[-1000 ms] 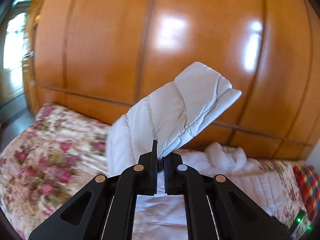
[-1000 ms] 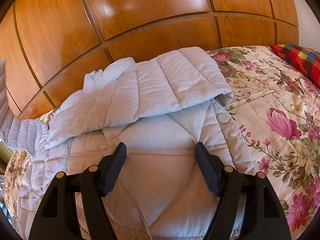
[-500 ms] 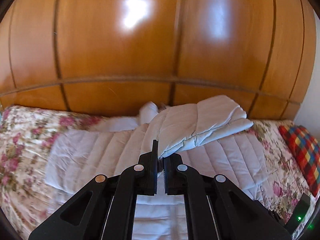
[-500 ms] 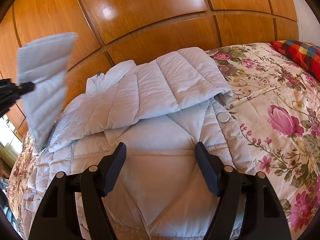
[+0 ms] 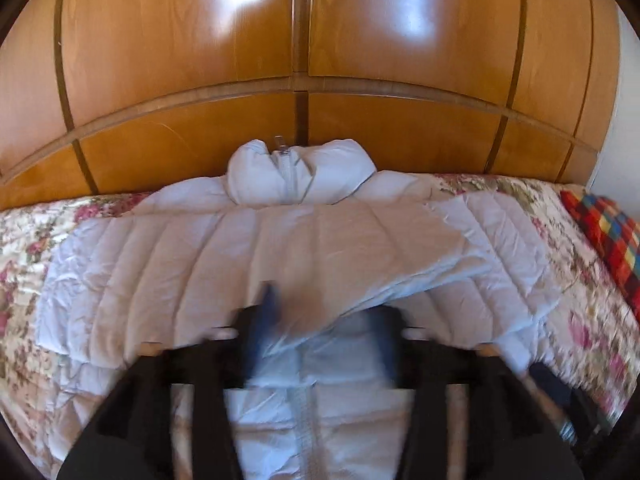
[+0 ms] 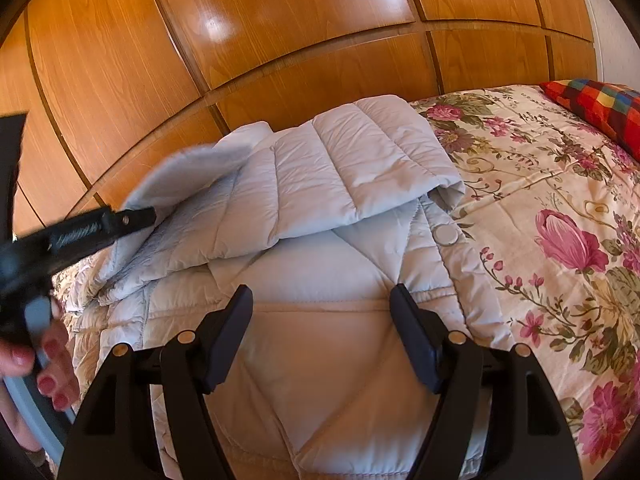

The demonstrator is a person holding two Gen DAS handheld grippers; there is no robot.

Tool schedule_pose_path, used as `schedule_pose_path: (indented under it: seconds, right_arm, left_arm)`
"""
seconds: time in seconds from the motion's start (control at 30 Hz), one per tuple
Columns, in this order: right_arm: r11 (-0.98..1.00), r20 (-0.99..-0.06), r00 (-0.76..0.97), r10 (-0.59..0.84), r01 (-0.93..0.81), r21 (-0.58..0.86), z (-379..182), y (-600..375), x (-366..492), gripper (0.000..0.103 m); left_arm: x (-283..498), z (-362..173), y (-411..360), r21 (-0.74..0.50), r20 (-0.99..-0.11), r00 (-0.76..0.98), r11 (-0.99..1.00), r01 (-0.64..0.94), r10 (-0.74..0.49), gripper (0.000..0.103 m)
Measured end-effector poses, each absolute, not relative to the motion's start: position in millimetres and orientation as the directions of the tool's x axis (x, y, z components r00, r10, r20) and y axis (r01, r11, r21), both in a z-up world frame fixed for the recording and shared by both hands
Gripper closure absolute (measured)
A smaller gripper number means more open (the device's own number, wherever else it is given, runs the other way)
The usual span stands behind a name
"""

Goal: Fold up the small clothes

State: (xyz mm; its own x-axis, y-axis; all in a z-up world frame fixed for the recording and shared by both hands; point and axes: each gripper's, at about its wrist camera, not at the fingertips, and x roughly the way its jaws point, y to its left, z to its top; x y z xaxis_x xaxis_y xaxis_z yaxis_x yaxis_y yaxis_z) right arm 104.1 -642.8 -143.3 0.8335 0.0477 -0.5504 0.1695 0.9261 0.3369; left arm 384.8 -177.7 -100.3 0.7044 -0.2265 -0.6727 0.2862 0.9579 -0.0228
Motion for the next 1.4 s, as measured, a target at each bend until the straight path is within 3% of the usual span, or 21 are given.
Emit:
schedule_pose_path:
  seconds: [0.17, 0.4, 0.53, 0.67, 0.83, 0.87, 0.9, 0.93, 1.17, 1.33, 1.4]
  right_arm:
    - [0.925, -0.542, 0.839, 0.053, 0.164, 0.344, -142.4, -643.2, 102.6, 0.032]
    - [0.933, -0.470, 0.881, 0.055, 0.122, 0.337, -120.6, -637.3, 86.3, 0.034]
    - [0.941, -0.469, 0.864, 0.182, -0.014, 0.339, -87.6, -616.2, 109.3, 0.039]
    - [0.895, -0.503, 0.819, 0.278, -0.030, 0.445, -78.7, -609.9, 152.2, 0.040]
    - [0.833, -0.579, 0.744, 0.333, 0.054, 0.550, -101.9, -612.3, 202.8, 0.053]
    - [0.821, -0.577, 0.739, 0.347, 0.058, 0.568, -107.2, -611.8, 208.7, 0.063]
    - [0.816, -0.575, 0.735, 0.359, 0.052, 0.575, -111.3, -611.8, 211.8, 0.086]
    - [0.820, -0.580, 0.727, 0.367, 0.040, 0.571, -112.1, -609.9, 215.9, 0.097]
    - [0.924, -0.532, 0.823, 0.202, 0.021, 0.383, -72.6, -615.1, 204.1, 0.098]
    - [0.943, -0.581, 0.790, 0.197, 0.009, 0.332, -95.3, -617.5, 207.9, 0.098]
    - [0.942, -0.586, 0.786, 0.199, 0.011, 0.335, -105.3, -618.8, 208.1, 0.098]
  left_arm:
    - [359.8, -99.2, -127.8, -0.082, -0.642, 0.720, 0.957, 0.278, -0.264, 0.043]
    - [331.9, -119.8, -12.5, -0.194, -0.659, 0.735, 0.980, 0.040, -0.161, 0.043]
    - [323.2, -142.3, 23.0, -0.268, -0.684, 0.711, 0.963, -0.033, -0.166, 0.043]
    - [314.7, -150.9, 30.2, -0.309, -0.673, 0.717, 0.950, -0.048, -0.183, 0.043]
    - [321.0, -136.6, 37.3, -0.340, -0.654, 0.729, 0.939, -0.048, -0.200, 0.043]
    - [324.2, -133.6, 41.5, -0.345, -0.647, 0.738, 0.937, -0.060, -0.191, 0.043]
    - [327.6, -130.9, 45.7, -0.350, -0.642, 0.745, 0.934, -0.073, -0.182, 0.043]
    - [333.8, -127.8, 51.9, -0.353, -0.639, 0.751, 0.931, -0.092, -0.168, 0.043]
    - [371.9, -122.7, 75.4, -0.299, -0.654, 0.752, 0.941, -0.160, -0.080, 0.043]
    - [385.5, -139.0, 72.0, -0.254, -0.727, 0.684, 0.947, -0.198, -0.052, 0.043]
    - [382.2, -134.1, 70.0, -0.248, -0.717, 0.696, 0.946, -0.209, -0.034, 0.043]
